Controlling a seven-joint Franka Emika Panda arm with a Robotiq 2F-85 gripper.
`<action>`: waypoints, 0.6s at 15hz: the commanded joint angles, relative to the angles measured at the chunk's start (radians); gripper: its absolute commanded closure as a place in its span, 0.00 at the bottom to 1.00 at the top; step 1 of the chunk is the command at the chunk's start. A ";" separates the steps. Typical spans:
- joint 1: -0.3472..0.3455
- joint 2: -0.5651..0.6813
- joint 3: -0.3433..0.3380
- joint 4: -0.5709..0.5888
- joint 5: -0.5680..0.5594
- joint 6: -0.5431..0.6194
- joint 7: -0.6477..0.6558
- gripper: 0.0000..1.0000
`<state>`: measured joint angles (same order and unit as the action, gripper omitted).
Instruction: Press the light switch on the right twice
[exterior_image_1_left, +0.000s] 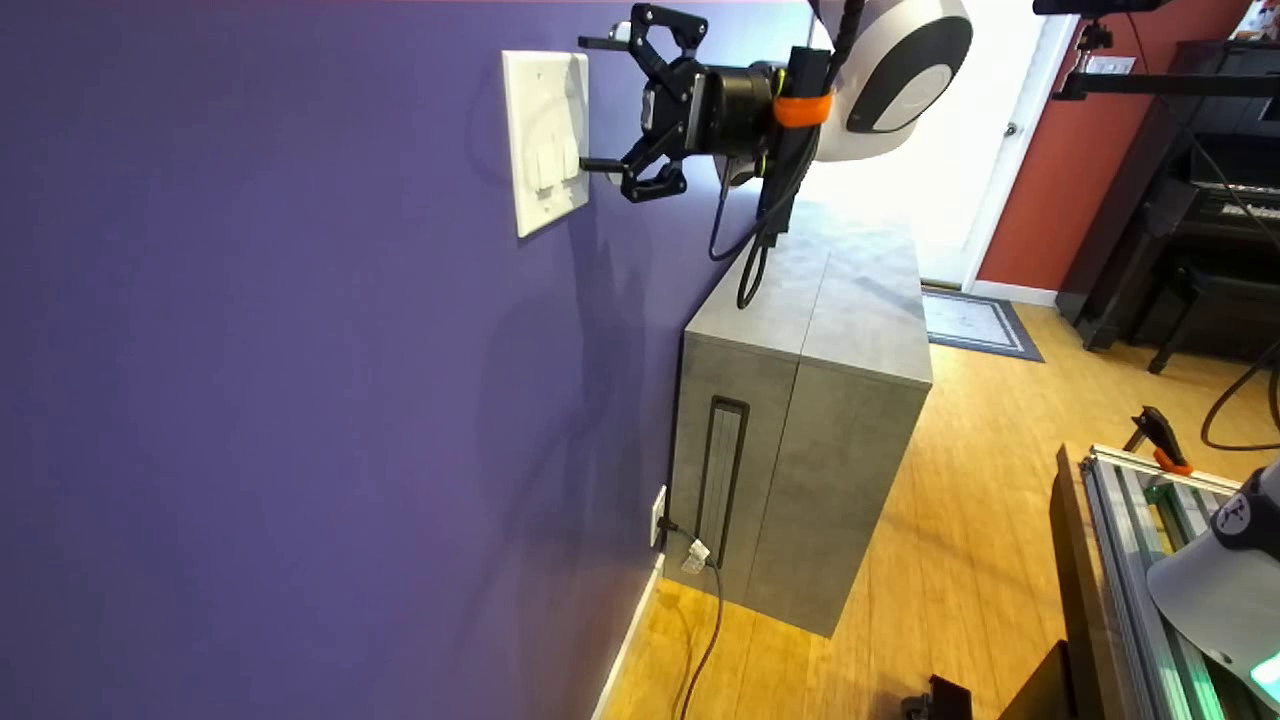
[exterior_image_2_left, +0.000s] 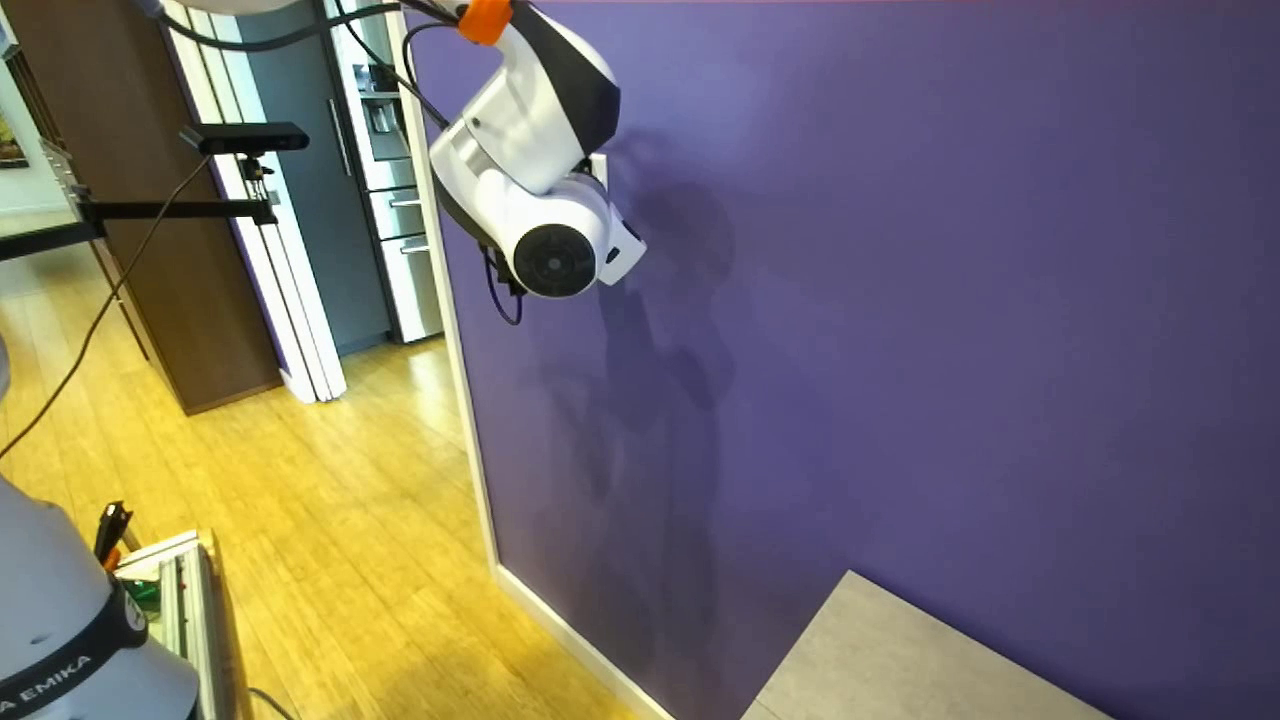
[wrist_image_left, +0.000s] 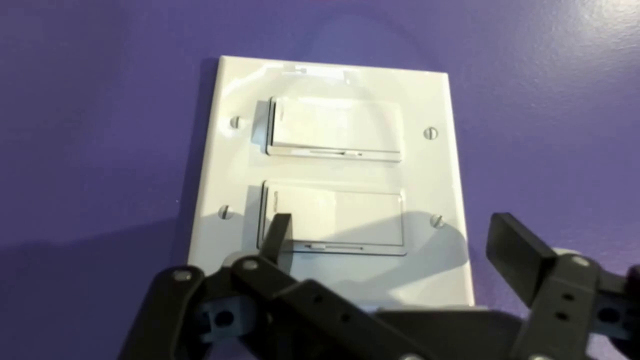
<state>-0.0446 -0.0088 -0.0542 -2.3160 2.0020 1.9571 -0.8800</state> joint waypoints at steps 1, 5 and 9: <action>0.009 -0.009 0.014 0.008 0.050 0.021 0.011 0.00; 0.011 -0.017 0.016 0.005 0.066 0.025 0.021 0.00; 0.013 -0.027 0.017 0.002 0.042 0.041 0.033 0.00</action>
<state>-0.0382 -0.0115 -0.0498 -2.3159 2.0336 1.9597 -0.8714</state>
